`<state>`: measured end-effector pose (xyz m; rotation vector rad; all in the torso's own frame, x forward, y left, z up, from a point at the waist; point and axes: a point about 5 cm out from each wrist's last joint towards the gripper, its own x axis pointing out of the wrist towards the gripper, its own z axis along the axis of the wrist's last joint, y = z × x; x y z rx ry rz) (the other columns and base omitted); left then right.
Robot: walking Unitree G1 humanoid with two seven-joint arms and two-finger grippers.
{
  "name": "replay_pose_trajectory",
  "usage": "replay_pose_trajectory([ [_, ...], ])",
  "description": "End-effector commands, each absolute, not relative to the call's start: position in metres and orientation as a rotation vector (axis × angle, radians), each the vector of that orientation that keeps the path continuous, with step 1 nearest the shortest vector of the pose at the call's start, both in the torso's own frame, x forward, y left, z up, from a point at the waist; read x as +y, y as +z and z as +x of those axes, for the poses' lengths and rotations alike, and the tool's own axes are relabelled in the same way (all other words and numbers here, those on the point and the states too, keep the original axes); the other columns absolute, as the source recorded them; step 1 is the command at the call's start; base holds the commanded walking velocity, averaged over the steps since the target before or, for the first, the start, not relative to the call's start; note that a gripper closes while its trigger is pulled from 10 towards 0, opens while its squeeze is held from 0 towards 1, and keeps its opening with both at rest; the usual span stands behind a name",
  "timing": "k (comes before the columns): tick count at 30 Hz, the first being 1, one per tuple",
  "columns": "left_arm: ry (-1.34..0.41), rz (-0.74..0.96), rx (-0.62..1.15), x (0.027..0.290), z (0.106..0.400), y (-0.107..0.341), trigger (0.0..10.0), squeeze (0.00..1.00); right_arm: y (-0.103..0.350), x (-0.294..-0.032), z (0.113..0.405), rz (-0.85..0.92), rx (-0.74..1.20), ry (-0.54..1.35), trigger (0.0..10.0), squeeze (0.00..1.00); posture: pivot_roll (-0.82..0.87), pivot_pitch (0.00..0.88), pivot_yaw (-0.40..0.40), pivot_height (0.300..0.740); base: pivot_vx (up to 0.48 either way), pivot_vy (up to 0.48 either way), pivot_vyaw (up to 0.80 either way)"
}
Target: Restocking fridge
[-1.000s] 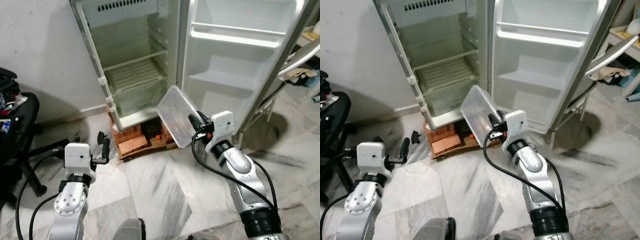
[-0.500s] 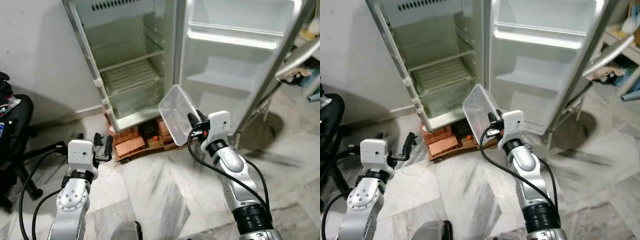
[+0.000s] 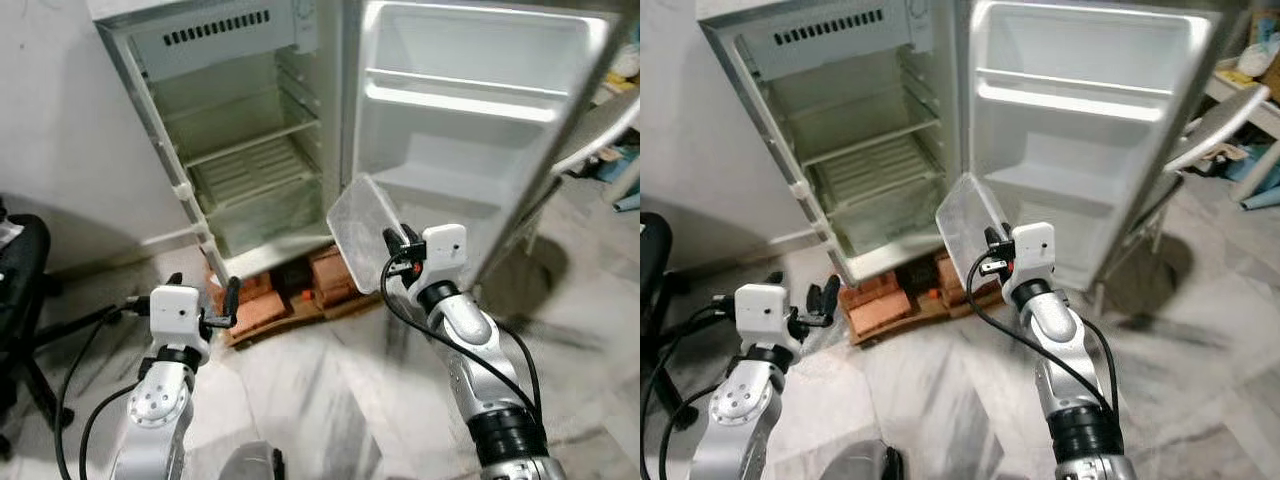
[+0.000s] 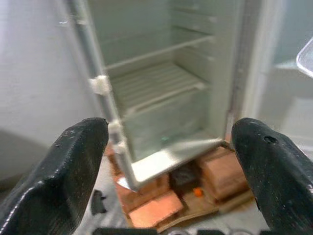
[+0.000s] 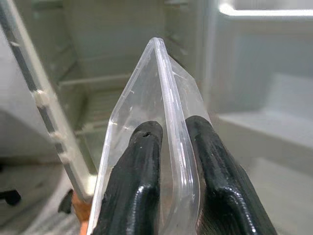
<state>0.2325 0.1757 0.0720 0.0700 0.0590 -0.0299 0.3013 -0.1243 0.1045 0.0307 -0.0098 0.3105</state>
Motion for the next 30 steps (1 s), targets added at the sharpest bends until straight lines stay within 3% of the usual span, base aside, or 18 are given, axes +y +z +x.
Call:
replay_pose_trajectory([
  [1,0.005,0.076,0.089,0.185,0.230,0.067,10.0,0.00,0.109,-0.115,0.303,0.032,-0.028,0.349,10.0,0.00,0.10,0.097,-0.002,0.740,0.345,0.334,0.00],
  [18,0.054,0.112,0.050,0.184,0.231,0.070,10.0,0.00,0.111,-0.112,0.306,0.014,-0.041,0.375,10.0,0.00,0.09,0.085,-0.009,0.740,0.321,0.356,0.00],
  [23,0.066,0.088,0.005,0.184,0.233,0.076,10.0,0.00,0.105,-0.121,0.303,0.012,-0.023,0.358,10.0,0.00,0.09,0.081,-0.017,0.740,0.000,0.416,0.00],
  [30,0.047,0.038,0.007,0.173,0.230,0.080,10.0,0.00,0.105,-0.128,0.306,0.005,-0.008,0.348,10.0,0.00,0.12,0.078,-0.042,0.740,0.000,0.000,0.00],
])
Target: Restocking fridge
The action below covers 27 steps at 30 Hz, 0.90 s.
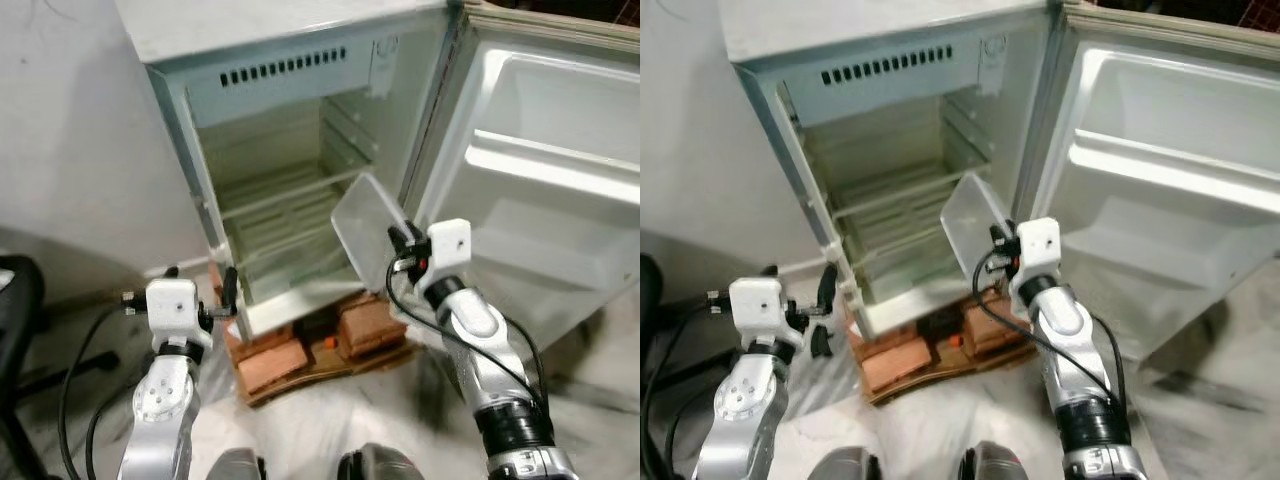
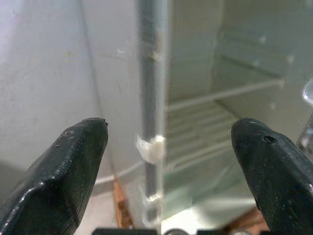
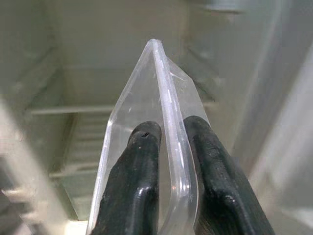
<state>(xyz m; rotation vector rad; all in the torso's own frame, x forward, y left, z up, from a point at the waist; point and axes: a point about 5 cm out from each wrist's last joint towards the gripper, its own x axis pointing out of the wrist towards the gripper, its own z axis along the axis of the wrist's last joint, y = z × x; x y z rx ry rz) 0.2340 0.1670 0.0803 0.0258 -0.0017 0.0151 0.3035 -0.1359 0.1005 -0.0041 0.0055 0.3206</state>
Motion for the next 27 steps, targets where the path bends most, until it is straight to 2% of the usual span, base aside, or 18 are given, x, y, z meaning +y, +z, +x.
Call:
replay_pose_trajectory([
  [1,0.056,0.025,-0.005,0.173,0.230,0.081,10.0,0.00,0.106,-0.127,0.307,0.005,-0.010,0.350,10.0,0.00,0.12,0.083,-0.043,0.740,0.000,0.000,0.00],
  [4,0.087,0.051,-0.016,0.177,0.228,0.084,10.0,0.00,0.112,-0.120,0.310,0.007,-0.029,0.364,10.0,0.00,0.14,0.090,-0.035,0.740,0.000,0.000,0.00],
  [8,0.035,0.060,-0.019,0.175,0.227,0.088,10.0,0.00,0.114,-0.115,0.308,0.006,-0.047,0.368,10.0,0.00,0.15,0.096,-0.026,0.740,0.000,0.000,0.00],
  [18,0.032,0.039,-0.005,0.172,0.231,0.088,10.0,0.00,0.114,-0.109,0.305,0.012,-0.058,0.368,10.0,0.00,0.13,0.097,0.001,0.740,0.000,0.000,0.67],
  [27,-0.020,0.027,0.006,0.164,0.230,0.086,10.0,0.00,0.109,-0.124,0.304,0.019,-0.040,0.291,10.0,0.00,0.13,0.100,0.007,0.740,0.000,0.000,0.69],
])
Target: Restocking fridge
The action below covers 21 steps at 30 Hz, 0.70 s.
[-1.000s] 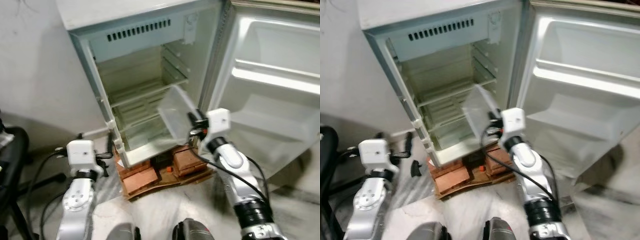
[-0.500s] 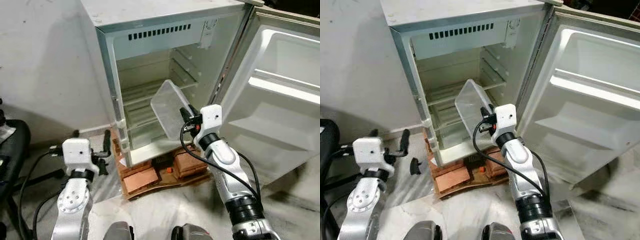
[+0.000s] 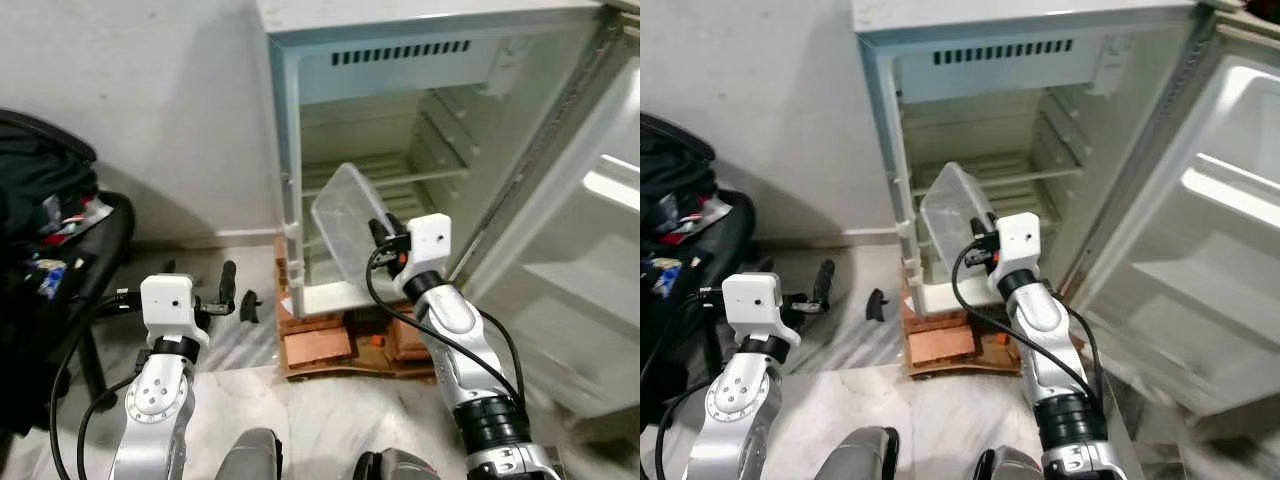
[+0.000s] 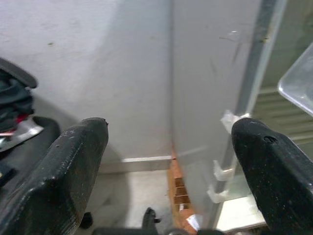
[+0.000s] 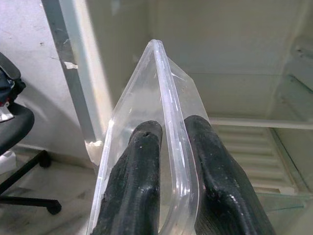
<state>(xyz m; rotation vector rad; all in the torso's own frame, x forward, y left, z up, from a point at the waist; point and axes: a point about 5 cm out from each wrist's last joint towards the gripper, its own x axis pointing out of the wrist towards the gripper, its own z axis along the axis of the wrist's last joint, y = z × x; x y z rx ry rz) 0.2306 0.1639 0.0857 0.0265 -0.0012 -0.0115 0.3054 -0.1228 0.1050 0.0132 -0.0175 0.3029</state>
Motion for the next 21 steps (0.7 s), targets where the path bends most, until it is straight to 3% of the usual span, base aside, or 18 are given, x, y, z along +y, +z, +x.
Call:
replay_pose_trajectory([
  [1,-0.021,0.024,0.007,0.1637,0.2304,0.0857,10.0,0.00,0.1083,-0.1240,0.3037,0.021,-0.036,0.290,10.0,0.00,0.13,0.100,0.007,0.740,0.000,0.000,0.00],
  [10,-0.025,0.027,0.011,0.1640,0.2274,0.0853,10.0,0.00,0.1080,-0.1239,0.3050,0.043,-0.031,0.282,10.0,0.00,0.13,0.107,0.002,0.740,0.000,0.000,0.00],
  [21,-0.006,0.037,0.019,0.1665,0.2263,0.0843,10.0,0.00,0.1080,-0.1231,0.3052,0.040,-0.029,0.286,10.0,0.00,0.13,0.114,0.002,0.740,0.000,-0.393,0.00],
])
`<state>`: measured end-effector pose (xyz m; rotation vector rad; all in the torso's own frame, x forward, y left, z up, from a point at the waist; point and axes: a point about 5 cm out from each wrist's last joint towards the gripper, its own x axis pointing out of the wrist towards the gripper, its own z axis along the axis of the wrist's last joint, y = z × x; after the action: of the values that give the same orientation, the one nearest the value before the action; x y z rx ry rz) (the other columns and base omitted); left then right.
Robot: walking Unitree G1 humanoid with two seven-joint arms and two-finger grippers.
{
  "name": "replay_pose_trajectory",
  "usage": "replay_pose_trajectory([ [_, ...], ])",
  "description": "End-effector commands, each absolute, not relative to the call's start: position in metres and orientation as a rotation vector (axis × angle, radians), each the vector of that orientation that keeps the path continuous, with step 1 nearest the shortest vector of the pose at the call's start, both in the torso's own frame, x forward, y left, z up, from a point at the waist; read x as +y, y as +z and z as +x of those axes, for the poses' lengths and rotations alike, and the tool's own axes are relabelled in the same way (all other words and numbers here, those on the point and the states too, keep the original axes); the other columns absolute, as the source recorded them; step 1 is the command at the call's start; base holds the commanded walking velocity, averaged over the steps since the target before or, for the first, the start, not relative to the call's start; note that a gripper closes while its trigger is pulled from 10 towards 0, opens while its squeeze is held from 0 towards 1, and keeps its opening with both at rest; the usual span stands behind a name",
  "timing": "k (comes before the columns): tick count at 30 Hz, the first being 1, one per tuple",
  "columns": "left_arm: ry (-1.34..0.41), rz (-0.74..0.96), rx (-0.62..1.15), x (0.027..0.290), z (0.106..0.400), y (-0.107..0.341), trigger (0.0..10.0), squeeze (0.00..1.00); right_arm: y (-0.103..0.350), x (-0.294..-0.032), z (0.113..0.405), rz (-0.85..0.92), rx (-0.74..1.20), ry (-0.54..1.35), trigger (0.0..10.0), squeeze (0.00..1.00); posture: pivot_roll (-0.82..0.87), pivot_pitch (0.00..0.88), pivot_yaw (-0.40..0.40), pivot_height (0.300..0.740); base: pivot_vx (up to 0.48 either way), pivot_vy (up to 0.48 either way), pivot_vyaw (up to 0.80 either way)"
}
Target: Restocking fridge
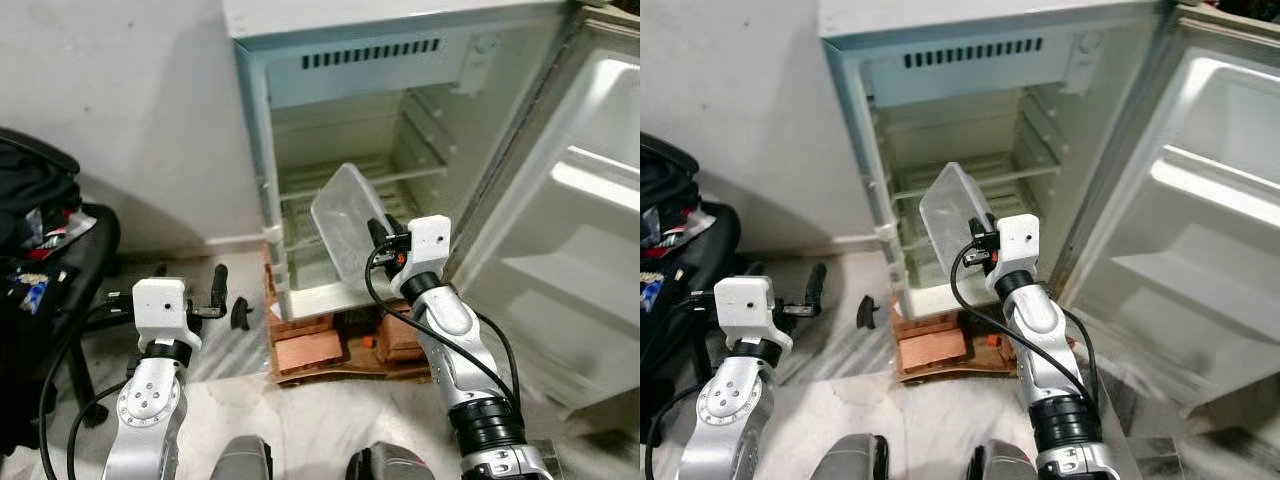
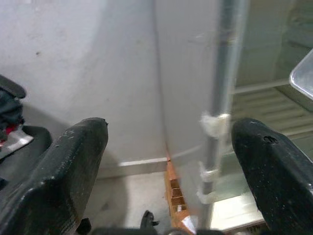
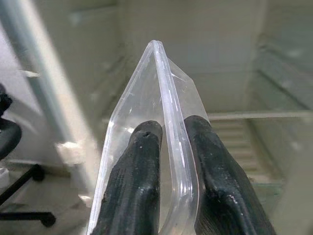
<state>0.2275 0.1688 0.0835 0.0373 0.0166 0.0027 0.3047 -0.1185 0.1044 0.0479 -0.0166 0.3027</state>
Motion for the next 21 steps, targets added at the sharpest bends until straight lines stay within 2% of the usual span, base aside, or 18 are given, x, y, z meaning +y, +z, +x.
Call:
replay_pose_trajectory([
  [1,0.008,0.024,0.017,0.167,0.226,0.084,10.0,0.00,0.108,-0.123,0.305,0.038,-0.028,0.286,10.0,0.00,0.13,0.116,0.002,0.740,0.000,0.000,0.00],
  [8,0.063,0.016,0.026,0.173,0.227,0.083,10.0,0.00,0.106,-0.121,0.305,0.037,-0.018,0.297,10.0,0.00,0.13,0.118,0.001,0.740,0.000,0.000,0.00],
  [21,0.051,0.004,0.024,0.173,0.225,0.083,10.0,0.00,0.106,-0.110,0.302,0.031,-0.019,0.370,10.0,0.00,0.13,0.117,-0.003,0.740,0.000,0.000,0.00],
])
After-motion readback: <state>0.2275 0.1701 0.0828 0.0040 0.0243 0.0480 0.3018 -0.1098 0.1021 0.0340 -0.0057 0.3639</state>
